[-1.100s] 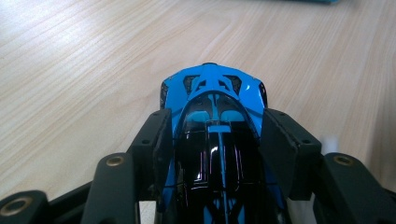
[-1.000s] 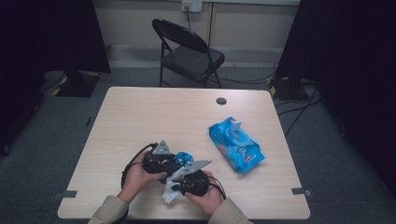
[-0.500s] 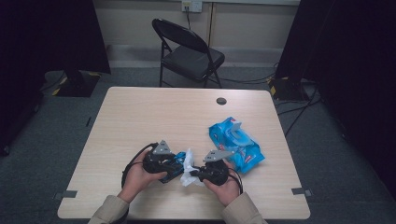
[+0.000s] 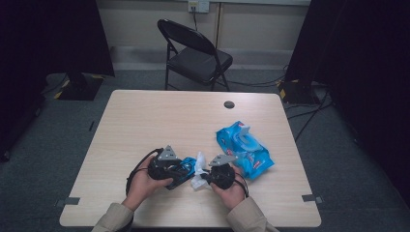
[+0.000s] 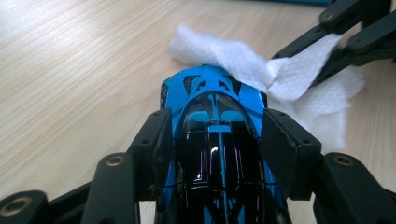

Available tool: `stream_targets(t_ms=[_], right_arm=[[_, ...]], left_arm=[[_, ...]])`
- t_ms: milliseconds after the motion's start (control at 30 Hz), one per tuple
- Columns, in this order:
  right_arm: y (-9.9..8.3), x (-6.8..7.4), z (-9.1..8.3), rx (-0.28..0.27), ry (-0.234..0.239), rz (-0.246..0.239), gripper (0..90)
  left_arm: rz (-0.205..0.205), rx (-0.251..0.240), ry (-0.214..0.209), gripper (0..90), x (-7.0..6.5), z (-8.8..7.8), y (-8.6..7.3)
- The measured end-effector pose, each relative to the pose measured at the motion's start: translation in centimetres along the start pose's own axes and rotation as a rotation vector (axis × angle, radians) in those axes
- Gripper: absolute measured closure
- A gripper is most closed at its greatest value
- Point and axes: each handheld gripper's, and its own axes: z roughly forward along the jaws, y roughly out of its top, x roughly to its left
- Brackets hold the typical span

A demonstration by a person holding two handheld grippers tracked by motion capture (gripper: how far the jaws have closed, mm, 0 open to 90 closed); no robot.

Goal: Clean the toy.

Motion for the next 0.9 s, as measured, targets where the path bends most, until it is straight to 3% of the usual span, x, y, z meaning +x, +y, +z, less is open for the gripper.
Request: stream_targets(t_ms=[67,233,600,900], right_arm=[[-0.2,-0.2,0.5,0.0,0.023,0.025,83.8],[-0.1,-0.3,0.7,0.012,0.03,0.046,83.6],[0.0,-0.3,0.7,0.021,0.03,0.025,83.7],[0.1,1.0,1.1,0.03,0.087,0.012,83.7]], left_arm=[[-0.001,-0.002,0.0,44.7,0.0,0.0,0.0],[-0.004,-0.006,0.004,44.7,-0.1,0.0,-0.1],[-0.01,-0.006,0.004,44.7,-0.1,-0.1,-0.2],[-0.012,-0.006,0.003,44.7,-0.1,-0.1,-0.2]])
